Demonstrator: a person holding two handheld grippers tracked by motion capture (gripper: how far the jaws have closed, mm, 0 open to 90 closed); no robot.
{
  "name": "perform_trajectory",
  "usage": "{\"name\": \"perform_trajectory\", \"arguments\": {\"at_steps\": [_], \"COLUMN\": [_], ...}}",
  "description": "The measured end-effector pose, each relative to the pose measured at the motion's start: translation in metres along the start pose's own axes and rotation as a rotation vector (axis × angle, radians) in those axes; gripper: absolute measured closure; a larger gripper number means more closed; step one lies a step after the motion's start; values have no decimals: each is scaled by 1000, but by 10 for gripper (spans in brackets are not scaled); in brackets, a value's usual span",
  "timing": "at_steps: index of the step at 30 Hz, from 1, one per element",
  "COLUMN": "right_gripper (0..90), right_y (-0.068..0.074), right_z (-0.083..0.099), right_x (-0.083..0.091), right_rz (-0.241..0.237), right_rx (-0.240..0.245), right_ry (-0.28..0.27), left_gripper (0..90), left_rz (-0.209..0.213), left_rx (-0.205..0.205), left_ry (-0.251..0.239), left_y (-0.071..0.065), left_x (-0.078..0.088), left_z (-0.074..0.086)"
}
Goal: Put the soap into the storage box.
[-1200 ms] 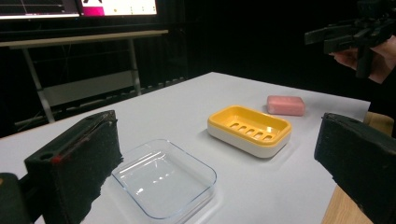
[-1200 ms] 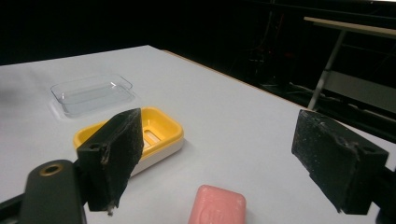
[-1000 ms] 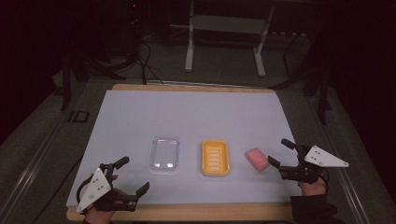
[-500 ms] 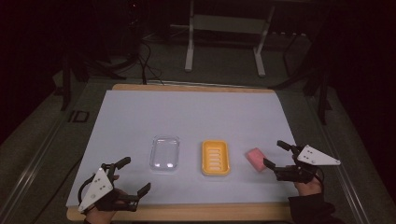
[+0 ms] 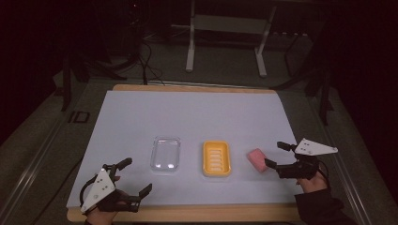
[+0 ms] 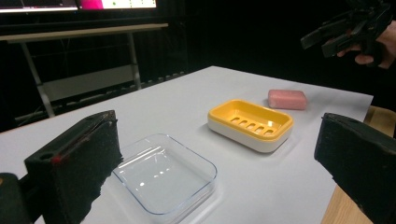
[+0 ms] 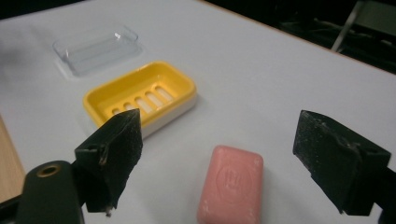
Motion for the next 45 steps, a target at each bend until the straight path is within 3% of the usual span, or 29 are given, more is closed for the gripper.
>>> {"name": "perform_trajectory", "arguments": {"at_steps": [2, 4, 6, 8, 10, 11, 14, 16, 20, 26, 31, 33, 35, 37, 38, 39, 41, 43, 45], "right_gripper": [155, 184, 204, 225, 225, 253, 172, 149, 155, 155, 164, 164, 163, 162, 156, 162, 162, 162, 148], "right_y": [-2, -5, -7, -8, -11, -12, -18, -23, -25, -22, -19, -17, -16, -16, -14, -14, -13, -13, -10], "right_z": [1, 2, 4, 5, 10, 10, 15, 18, 25, 36, 47, 49, 52, 53, 60, 61, 65, 67, 69], "right_x": [1, 4, 6, 8, 9, 10, 11, 14, 18, 18, 12, 9, 7, 7, 7, 7, 7, 9, 10], "right_rz": [-8, 37, -2, 24, 17, 22, -3, 47, 50, 59, 12, 19, 8, 6, -4, 6, -23, -10, -34], "right_rx": [-18, -17, -66, -55, -152, -135, -199, -195, -229, -220, -313, -308, -342, -342, -378, -378, -408, -421, -444], "right_ry": [9, 38, 78, 118, 197, 203, 259, 291, 360, 479, 545, 579, 599, 615, 692, 711, 745, 777, 814], "left_gripper": [7, 7, 7, 7, 7, 7, 7, 7, 7, 7, 7, 7, 7, 7, 7, 7, 7, 7, 7], "left_rz": [3, 6, 11, 16, 24, 23, 24, 25, 25, 22, 27, 29, 33, 36, 34, 34, 35, 32, 31], "left_rx": [3, -2, -3, -6, -10, -17, -24, -25, -27, -21, -10, -6, -2, 2, -4, -3, -4, -5, -7], "left_ry": [4, 11, 18, 22, 25, 26, 28, 31, 34, 36, 31, 37, 36, 39, 45, 45, 47, 45, 52], "left_y": [0, -1, -2, -3, -4, -4, -6, -6, -6, -5, -6, -5, -5, -5, -6, -6, -6, -6, -6], "left_x": [-1, -2, -2, -3, -3, -2, -2, -2, -2, -2, 0, 0, -1, -1, -1, -1, -1, 0, 0], "left_z": [1, 2, 2, 3, 3, 3, 3, 4, 4, 4, 3, 3, 3, 3, 4, 4, 4, 4, 4]}}
Point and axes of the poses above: each handheld gripper's, and its own axes: x roughly backward along the jaws, z roughly out of its underside, y roughly to its left, the point moved 6 cm from there along -x, roughly forward along the jaws, and after that the axes turned 15 degrees about -z, right-handed, at the moved point
